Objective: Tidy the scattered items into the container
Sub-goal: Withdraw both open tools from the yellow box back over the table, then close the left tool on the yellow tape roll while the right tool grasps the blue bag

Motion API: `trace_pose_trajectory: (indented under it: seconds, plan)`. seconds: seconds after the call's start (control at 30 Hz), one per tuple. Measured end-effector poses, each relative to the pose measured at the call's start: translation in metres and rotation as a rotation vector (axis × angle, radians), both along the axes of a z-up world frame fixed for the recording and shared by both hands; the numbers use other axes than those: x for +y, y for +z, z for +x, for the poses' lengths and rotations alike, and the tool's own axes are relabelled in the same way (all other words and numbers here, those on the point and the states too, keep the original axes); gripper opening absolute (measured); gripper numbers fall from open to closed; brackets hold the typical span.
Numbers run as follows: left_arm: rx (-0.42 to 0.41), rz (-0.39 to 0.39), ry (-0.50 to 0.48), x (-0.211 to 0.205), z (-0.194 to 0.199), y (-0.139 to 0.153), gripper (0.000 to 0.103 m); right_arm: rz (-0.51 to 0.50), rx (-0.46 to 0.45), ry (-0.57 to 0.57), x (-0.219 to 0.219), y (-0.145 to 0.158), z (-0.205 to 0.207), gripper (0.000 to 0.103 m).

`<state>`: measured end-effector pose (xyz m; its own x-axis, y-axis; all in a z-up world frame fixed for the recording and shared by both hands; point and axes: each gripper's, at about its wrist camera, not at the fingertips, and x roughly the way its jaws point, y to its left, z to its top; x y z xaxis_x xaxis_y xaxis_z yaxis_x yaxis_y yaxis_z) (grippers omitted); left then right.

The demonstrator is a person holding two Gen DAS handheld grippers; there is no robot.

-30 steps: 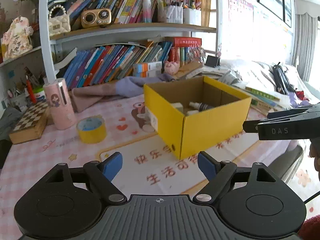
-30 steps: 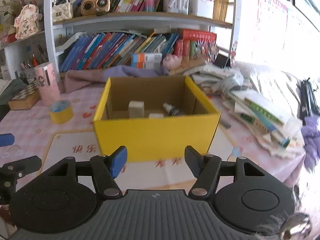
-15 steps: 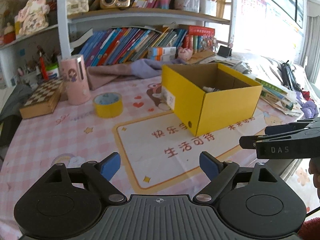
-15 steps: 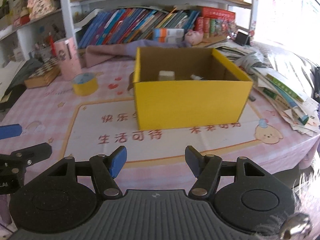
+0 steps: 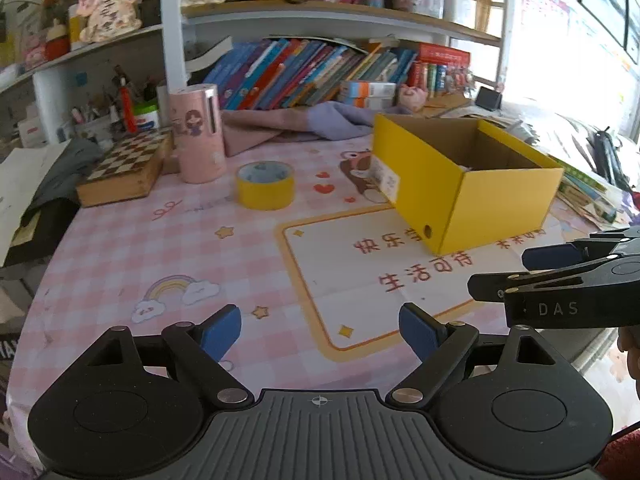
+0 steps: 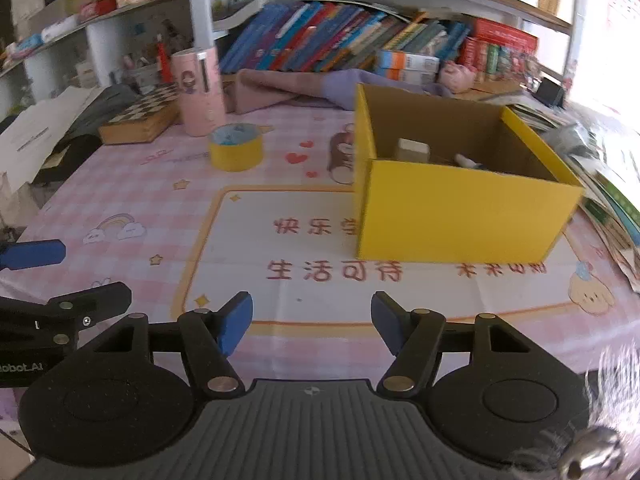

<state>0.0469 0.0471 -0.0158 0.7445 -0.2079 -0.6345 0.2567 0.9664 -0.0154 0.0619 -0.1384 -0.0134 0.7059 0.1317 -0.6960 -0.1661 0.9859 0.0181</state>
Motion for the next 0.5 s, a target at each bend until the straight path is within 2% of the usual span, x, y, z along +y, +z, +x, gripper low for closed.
trace_pose_trajectory:
  seconds: [0.3, 0.5]
  plan:
    - [0.014, 0.014, 0.066, 0.016, 0.020, -0.004, 0.088, 0.014, 0.020, 0.069, 0.021, -0.009, 0.030, 0.064]
    - [0.011, 0.027, 0.062, 0.020, 0.049, -0.006, 0.088, 0.018, 0.025, 0.086, 0.031, -0.013, 0.064, 0.064]
